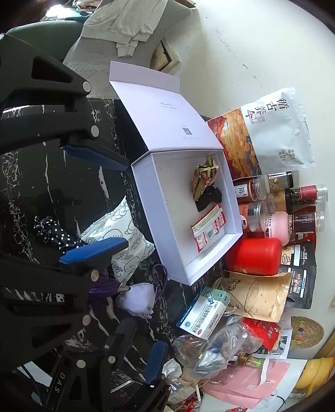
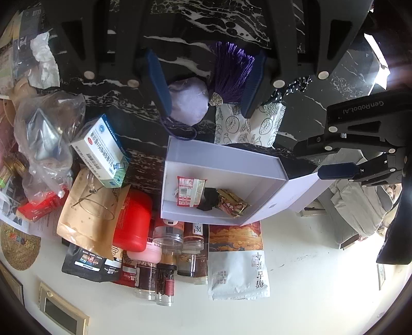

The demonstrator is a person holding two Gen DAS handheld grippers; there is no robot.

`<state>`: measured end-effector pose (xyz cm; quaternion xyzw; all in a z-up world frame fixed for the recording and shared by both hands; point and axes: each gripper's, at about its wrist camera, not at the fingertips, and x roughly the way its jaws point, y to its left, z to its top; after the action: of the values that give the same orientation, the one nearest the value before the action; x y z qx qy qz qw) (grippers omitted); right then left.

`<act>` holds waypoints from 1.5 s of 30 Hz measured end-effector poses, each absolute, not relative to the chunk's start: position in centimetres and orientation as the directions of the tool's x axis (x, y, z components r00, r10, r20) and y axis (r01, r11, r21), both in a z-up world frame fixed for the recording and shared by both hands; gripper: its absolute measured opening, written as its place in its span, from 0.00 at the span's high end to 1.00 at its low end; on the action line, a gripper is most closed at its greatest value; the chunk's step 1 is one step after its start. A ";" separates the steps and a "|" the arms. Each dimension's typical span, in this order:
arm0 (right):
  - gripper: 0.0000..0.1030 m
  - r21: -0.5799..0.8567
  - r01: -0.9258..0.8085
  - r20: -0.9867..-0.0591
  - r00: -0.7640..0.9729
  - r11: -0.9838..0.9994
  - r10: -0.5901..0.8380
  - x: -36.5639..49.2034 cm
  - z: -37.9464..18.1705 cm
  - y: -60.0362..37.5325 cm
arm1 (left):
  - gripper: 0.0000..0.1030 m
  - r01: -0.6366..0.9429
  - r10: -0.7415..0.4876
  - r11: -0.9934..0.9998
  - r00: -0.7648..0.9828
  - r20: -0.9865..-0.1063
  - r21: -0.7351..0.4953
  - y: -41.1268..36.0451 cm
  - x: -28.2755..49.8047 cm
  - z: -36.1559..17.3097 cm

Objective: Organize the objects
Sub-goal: 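Grasp the lavender pouch with right tool while left tool grasps the polka-dot scrunchie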

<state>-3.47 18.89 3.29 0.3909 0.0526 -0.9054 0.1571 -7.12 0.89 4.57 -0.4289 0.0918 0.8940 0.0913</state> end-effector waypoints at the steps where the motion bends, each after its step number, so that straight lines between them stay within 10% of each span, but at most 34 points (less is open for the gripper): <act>1: 0.45 0.038 0.330 -0.728 -0.637 -0.943 -0.252 -3.4 3.0 18.8 | 0.49 -0.245 0.084 -0.965 -0.612 -0.786 0.087 1.0 -7.0 4.2; 39: 0.18 0.151 0.245 -0.787 -0.556 -0.958 -0.267 -9.1 -4.7 21.5 | 0.49 -0.380 0.174 -0.925 -0.435 -0.884 0.005 2.4 -4.8 -5.8; 45: 0.32 0.139 0.258 -0.783 -0.562 -0.956 -0.265 -9.1 -4.6 21.5 | 0.71 -0.405 0.224 -0.913 -0.404 -0.887 -0.046 2.8 -5.1 -6.6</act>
<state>-9.07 21.52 -4.64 0.4439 -0.0042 -0.8838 0.1479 -5.08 2.83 -6.63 -0.5121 0.0885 0.8332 0.1888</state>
